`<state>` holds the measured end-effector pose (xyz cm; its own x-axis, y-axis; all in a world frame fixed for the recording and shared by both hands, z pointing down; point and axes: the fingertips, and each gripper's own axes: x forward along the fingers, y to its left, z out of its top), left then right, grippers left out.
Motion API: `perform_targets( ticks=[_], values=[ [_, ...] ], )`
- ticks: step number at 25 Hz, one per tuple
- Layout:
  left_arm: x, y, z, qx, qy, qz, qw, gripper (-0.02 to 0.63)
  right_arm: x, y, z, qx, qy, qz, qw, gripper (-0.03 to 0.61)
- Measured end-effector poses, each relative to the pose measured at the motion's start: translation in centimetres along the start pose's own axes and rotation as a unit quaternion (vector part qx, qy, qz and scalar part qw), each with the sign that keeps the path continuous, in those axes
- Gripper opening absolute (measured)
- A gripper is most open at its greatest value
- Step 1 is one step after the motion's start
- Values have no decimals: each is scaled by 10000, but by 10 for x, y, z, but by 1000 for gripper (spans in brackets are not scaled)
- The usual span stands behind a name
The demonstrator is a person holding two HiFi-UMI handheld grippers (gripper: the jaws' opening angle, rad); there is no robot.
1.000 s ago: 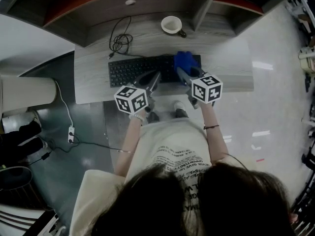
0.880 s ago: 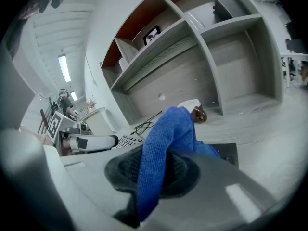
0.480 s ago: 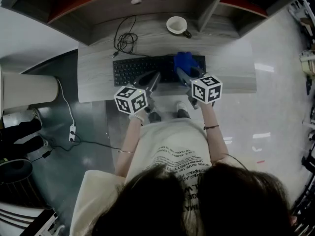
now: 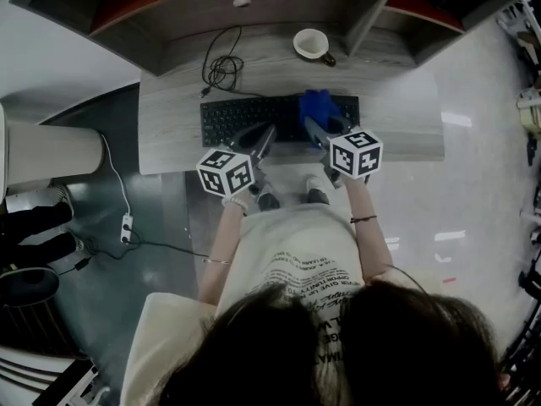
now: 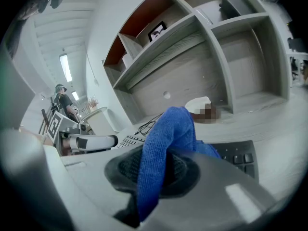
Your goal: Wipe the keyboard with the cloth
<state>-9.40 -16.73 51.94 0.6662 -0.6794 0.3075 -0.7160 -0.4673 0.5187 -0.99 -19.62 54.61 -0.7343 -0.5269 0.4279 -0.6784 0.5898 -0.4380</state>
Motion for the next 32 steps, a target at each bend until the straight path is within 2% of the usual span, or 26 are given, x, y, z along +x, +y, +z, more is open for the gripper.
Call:
perform_targets(
  ticks=[32],
  values=[
    [-38, 34, 5, -43, -13, 90, 9999, -12, 35, 34, -6, 16, 62, 3, 10000, 58]
  ],
)
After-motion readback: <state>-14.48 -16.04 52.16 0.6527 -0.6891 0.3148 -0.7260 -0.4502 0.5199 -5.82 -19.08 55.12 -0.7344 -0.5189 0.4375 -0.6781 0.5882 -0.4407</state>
